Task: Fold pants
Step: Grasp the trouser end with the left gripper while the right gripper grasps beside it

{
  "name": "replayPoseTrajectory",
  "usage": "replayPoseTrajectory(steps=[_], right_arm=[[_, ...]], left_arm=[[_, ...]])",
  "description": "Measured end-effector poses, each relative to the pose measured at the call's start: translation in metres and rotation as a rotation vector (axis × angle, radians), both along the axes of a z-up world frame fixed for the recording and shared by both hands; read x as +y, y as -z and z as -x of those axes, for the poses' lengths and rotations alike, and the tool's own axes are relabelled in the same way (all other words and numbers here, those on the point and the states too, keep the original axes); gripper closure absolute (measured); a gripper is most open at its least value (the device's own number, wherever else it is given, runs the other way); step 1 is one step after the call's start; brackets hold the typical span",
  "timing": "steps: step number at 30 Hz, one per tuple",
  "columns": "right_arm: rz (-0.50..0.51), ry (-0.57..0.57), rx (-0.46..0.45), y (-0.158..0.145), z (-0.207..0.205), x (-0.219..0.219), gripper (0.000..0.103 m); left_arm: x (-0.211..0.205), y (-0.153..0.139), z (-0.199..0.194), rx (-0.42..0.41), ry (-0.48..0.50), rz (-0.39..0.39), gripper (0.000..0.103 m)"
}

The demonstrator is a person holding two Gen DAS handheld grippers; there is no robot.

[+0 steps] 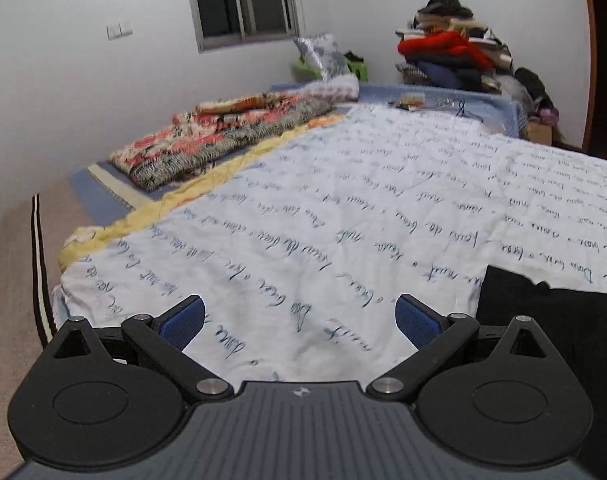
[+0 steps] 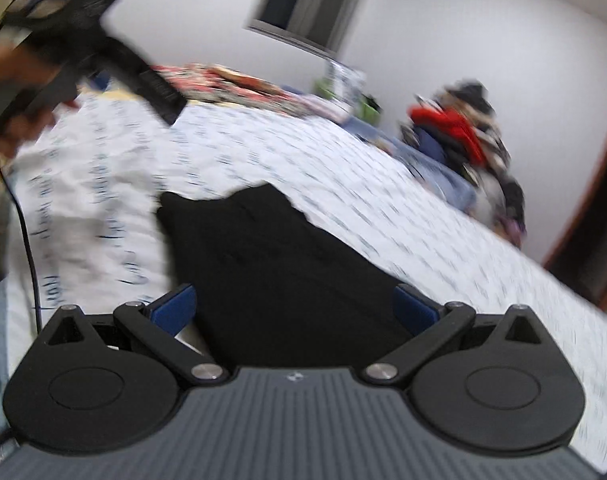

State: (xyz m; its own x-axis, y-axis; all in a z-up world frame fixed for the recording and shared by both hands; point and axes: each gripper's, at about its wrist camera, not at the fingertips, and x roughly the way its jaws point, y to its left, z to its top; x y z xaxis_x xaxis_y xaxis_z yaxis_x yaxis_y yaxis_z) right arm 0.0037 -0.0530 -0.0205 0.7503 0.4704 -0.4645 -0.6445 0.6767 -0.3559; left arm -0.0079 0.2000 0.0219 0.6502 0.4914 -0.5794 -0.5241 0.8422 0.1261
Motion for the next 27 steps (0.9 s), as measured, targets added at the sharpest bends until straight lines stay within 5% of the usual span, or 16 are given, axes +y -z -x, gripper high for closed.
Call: replayPoseTrajectory(steps=[6,10,16,19,22,27], right_arm=[[0.233,-0.099,-0.174,0.024,0.023,0.055,0.002],[0.324,-0.080,-0.198,0.036,0.022,0.069,0.004],[0.410,-0.093,-0.298,0.047,0.023,0.083,0.008],[0.444,-0.139,-0.361,0.053,0.026,0.093,0.015],[0.472,-0.182,-0.385,0.059,0.026,0.108,0.031],[0.504,-0.220,-0.384,0.067,0.021,0.132,0.074]], left_arm=[[-0.009,0.024,-0.003,0.073,0.220,0.291,0.001],[-0.013,0.039,-0.001,0.089,0.232,0.421,0.001],[0.003,0.057,-0.005,0.071,0.179,0.715,0.001],[0.009,0.060,-0.008,0.066,0.147,0.788,0.001],[0.009,0.060,-0.010,0.064,0.142,0.815,0.001],[0.010,0.059,-0.015,0.058,0.152,0.889,0.001]])
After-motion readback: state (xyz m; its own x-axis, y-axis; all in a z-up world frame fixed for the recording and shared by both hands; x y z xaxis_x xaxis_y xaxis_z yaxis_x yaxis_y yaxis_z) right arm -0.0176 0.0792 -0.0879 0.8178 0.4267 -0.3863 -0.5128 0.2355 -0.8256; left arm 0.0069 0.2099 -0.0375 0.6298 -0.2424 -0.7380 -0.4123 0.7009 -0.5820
